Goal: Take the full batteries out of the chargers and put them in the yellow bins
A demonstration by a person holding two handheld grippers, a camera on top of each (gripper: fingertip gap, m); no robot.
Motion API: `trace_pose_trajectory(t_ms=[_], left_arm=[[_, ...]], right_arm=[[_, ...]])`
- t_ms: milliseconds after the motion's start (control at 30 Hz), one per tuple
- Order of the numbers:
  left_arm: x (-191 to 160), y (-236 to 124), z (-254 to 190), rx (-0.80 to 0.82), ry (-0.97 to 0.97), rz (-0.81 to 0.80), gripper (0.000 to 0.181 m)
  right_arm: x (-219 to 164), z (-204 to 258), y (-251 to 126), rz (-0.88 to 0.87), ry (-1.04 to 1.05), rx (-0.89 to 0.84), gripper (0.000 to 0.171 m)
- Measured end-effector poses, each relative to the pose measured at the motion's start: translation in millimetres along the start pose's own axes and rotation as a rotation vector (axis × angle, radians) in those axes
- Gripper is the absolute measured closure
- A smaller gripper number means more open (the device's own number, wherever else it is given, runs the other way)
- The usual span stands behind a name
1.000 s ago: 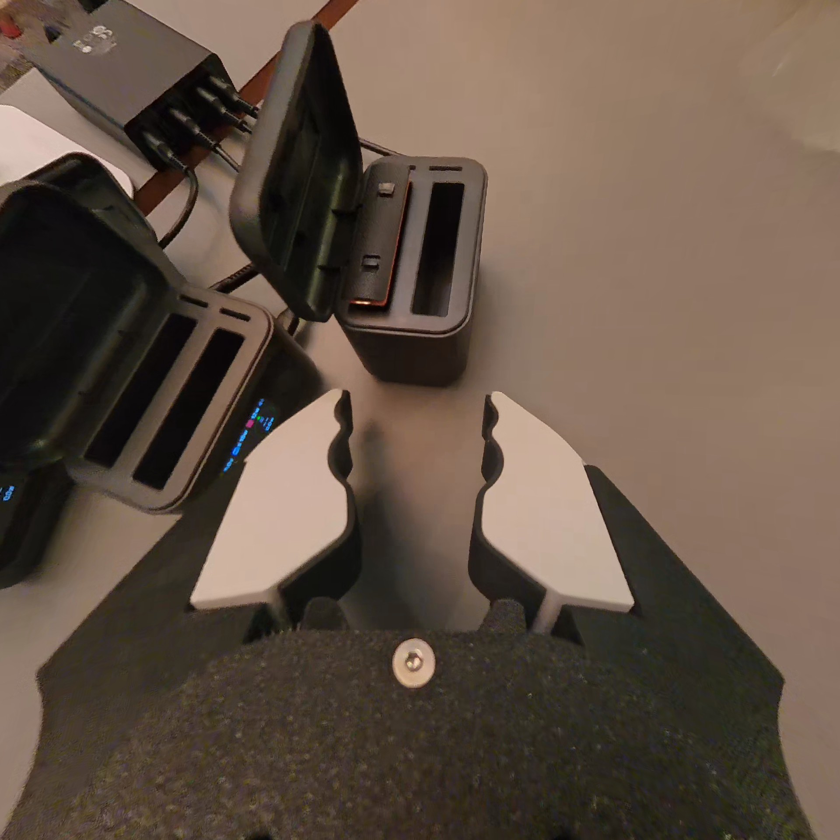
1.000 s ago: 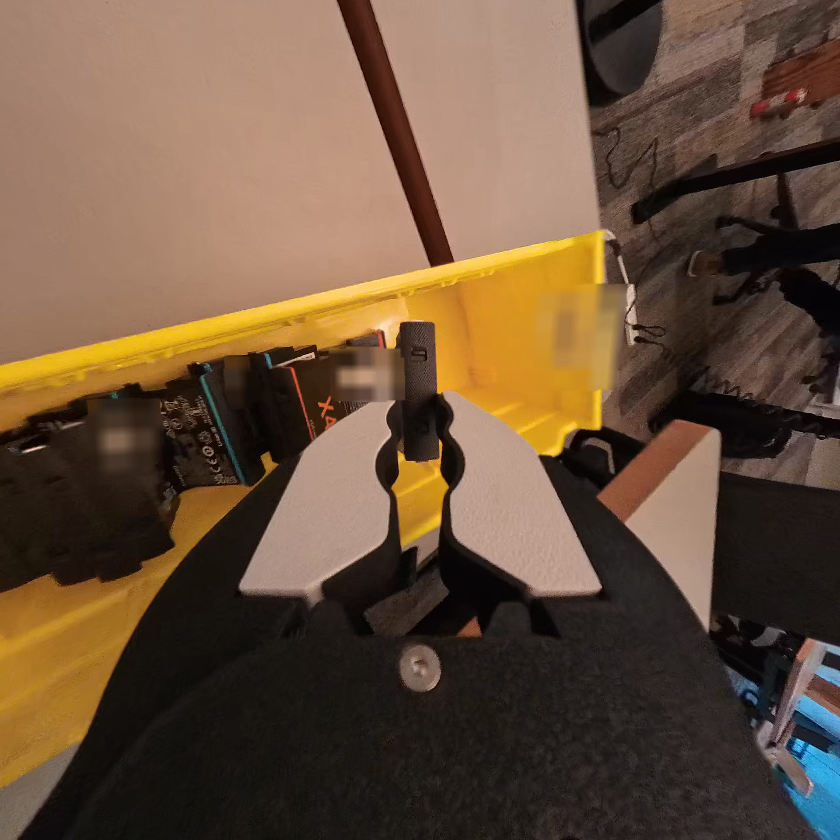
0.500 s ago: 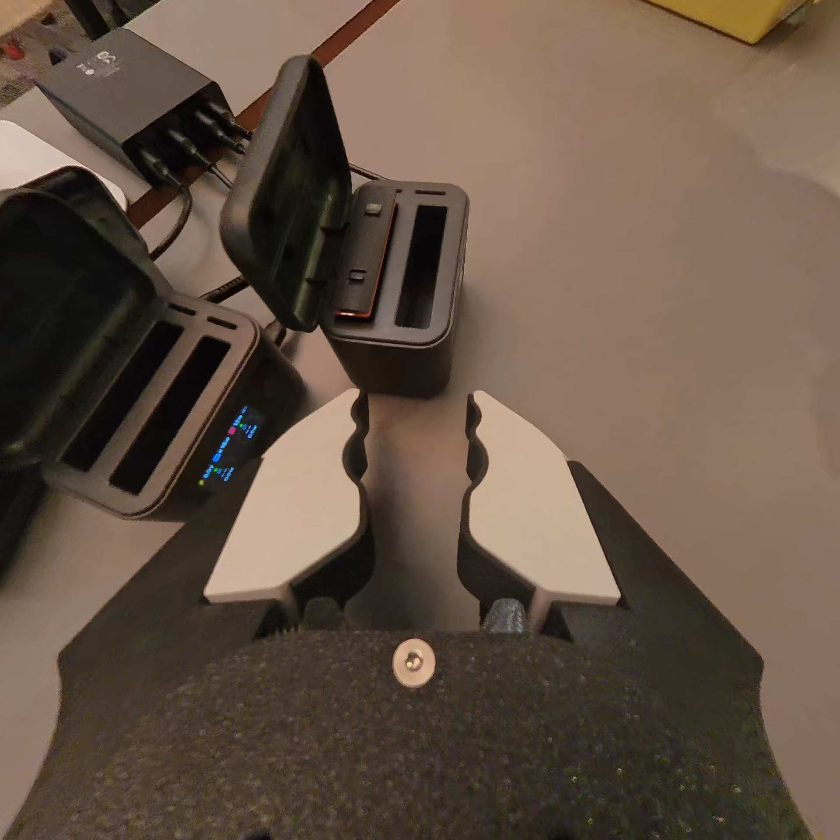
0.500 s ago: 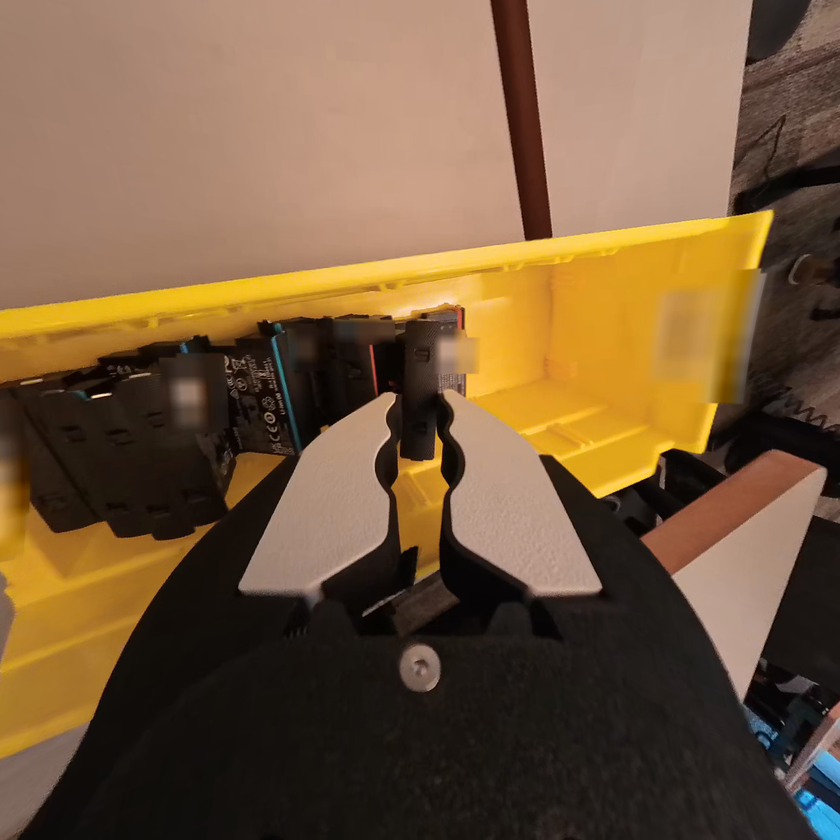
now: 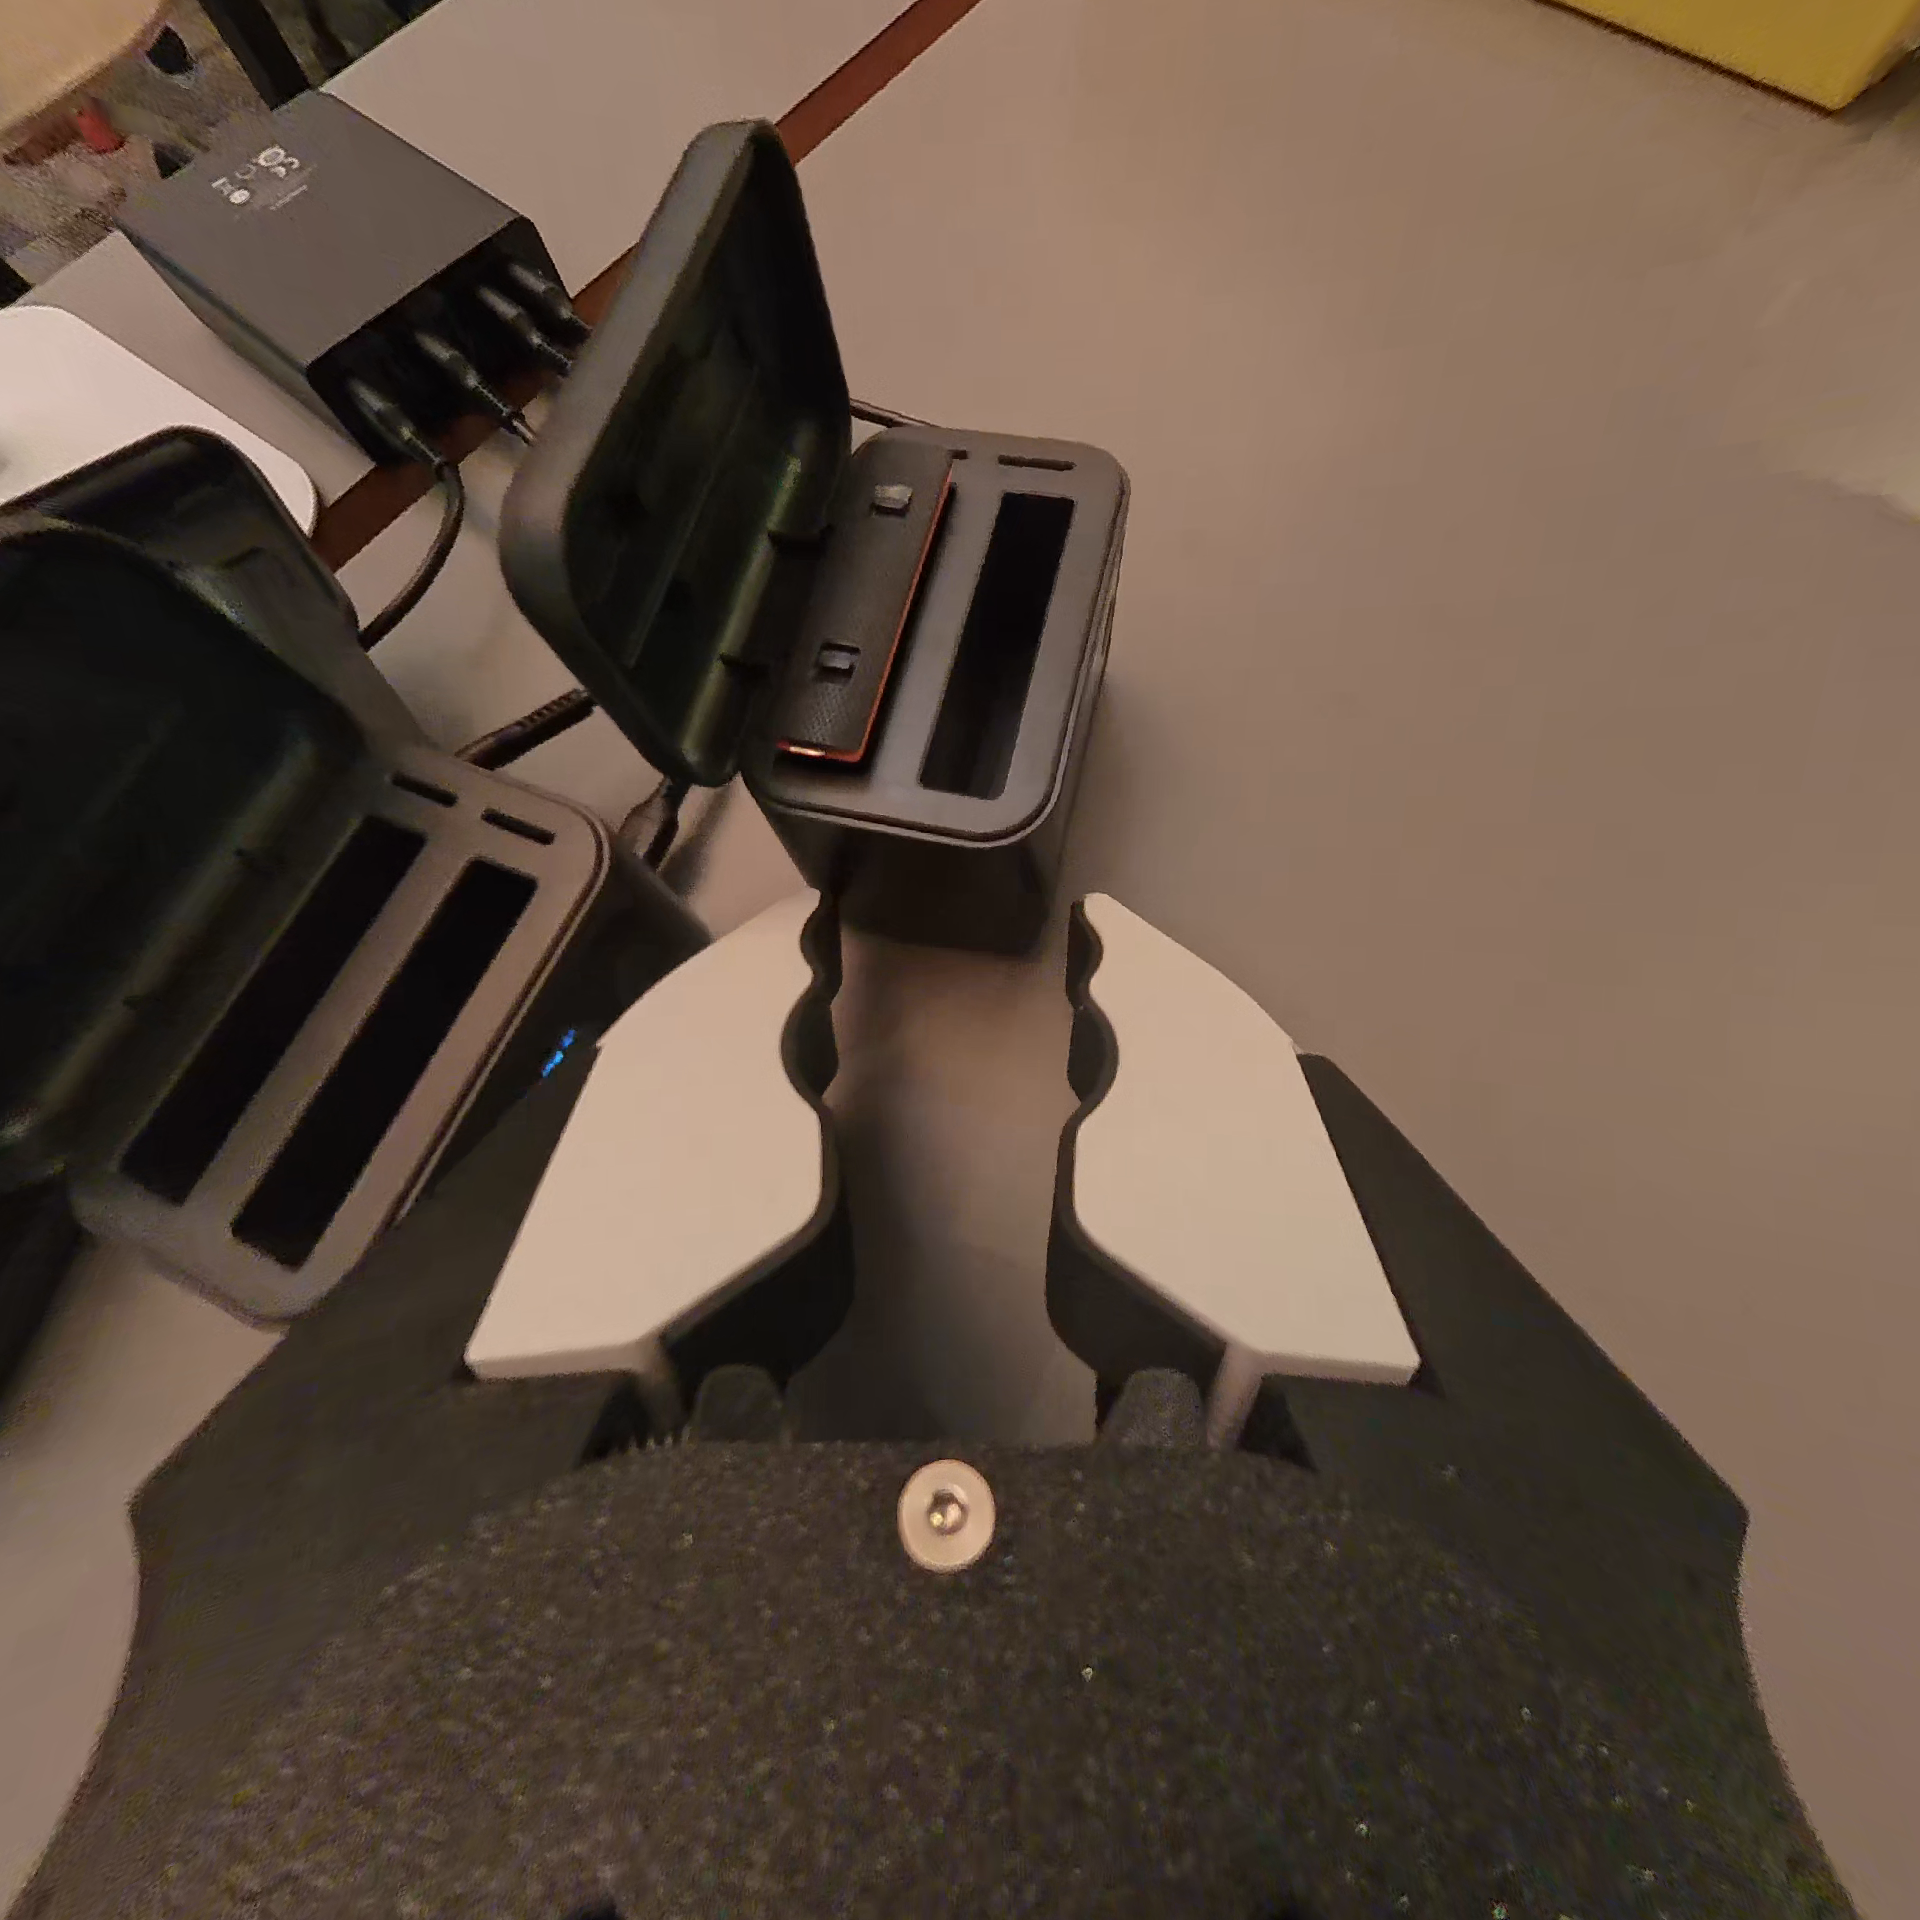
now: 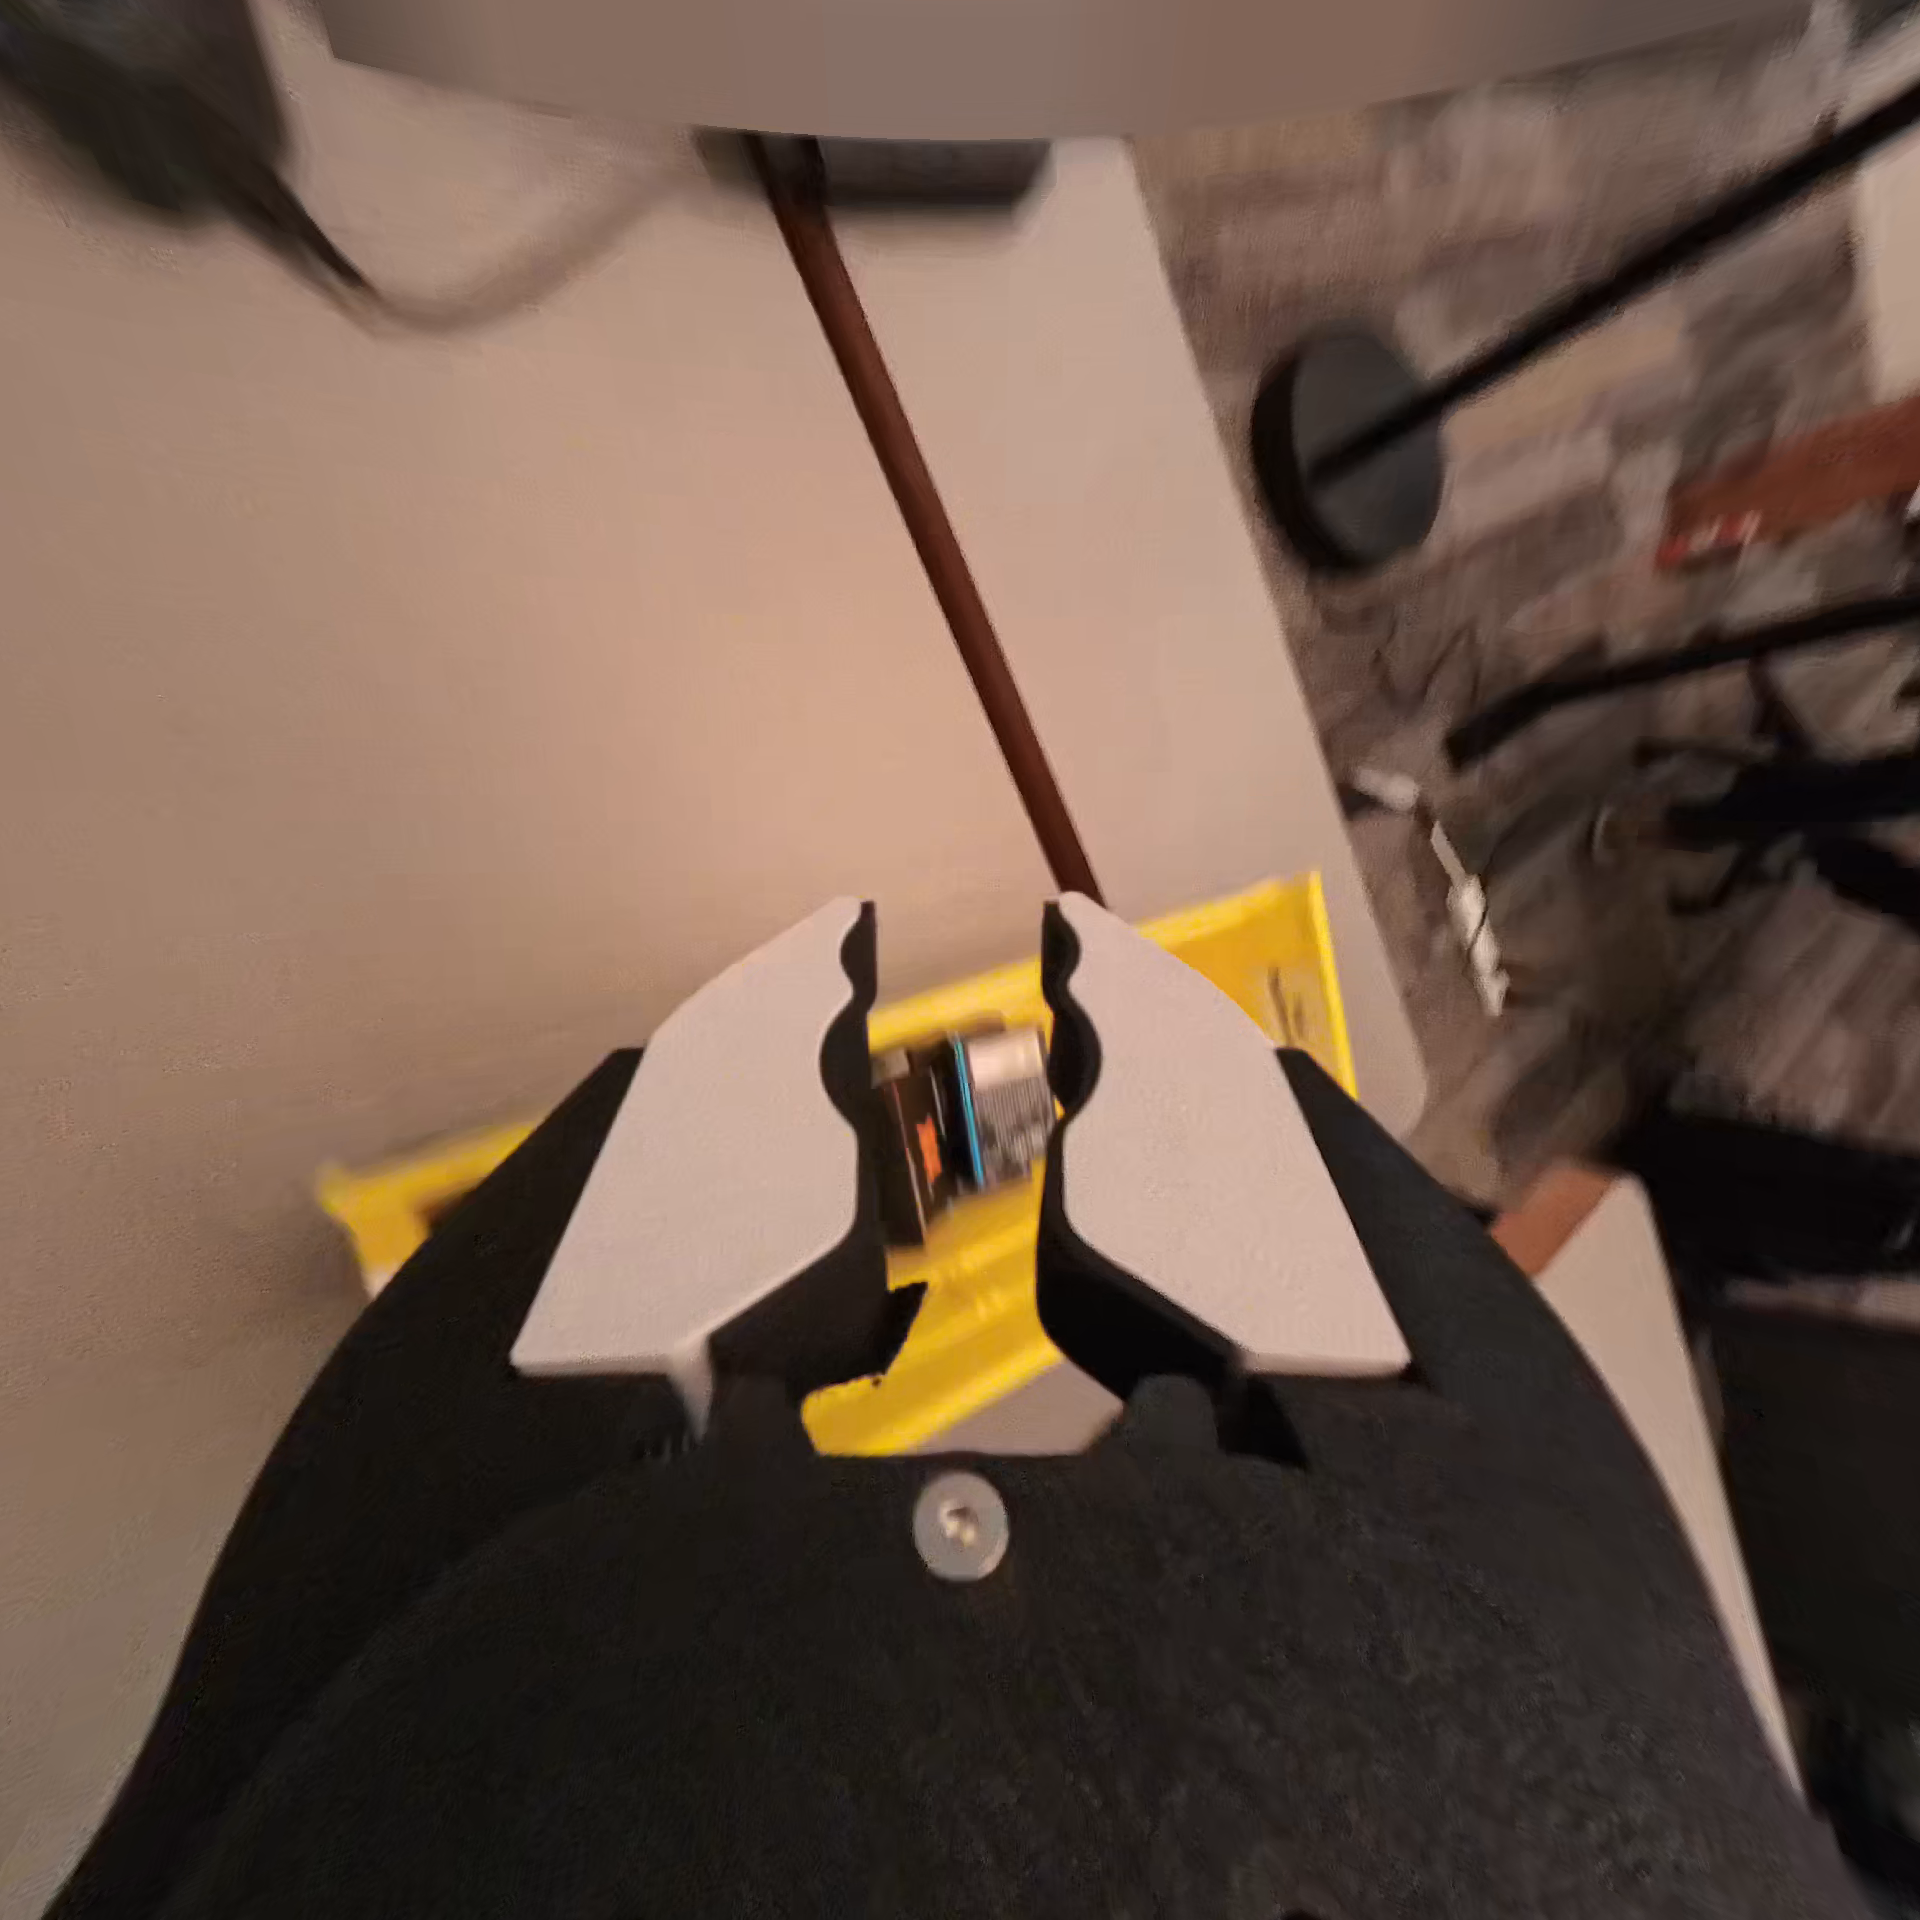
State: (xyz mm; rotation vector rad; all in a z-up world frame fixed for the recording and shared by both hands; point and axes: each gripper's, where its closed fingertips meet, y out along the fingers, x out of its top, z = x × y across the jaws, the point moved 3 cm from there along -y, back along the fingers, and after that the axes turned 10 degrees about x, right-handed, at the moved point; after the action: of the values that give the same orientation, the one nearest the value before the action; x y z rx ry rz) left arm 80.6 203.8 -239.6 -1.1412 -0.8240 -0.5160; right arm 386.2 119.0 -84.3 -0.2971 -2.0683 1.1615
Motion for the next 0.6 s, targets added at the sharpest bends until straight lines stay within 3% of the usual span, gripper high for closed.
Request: trace_pose_trajectory(t_ms=[133,233,500,600], left_arm=[[6.2,7.7,-1.5,-0.005,0.003,0.005,0.140],[11.3,13.5,-4.9,-0.008,0.014,0.010,0.138],[17.6,23.6,-15.9,-0.071,0.069,0.026,0.135],[10.7,5.6,-10.8,-0.111,0.068,0.063,0.141]], right_arm=[[71.5,63.0,29.9,-0.037,-0.117,0.096,0.109],[98.9,108.5,77.7,-0.051,0.057,0.201,0.077],[119.3,140.6,166.8,-0.315,0.619,0.105,0.062],[123.4,145.8,183.0,-0.328,0.666,0.099,0.059]])
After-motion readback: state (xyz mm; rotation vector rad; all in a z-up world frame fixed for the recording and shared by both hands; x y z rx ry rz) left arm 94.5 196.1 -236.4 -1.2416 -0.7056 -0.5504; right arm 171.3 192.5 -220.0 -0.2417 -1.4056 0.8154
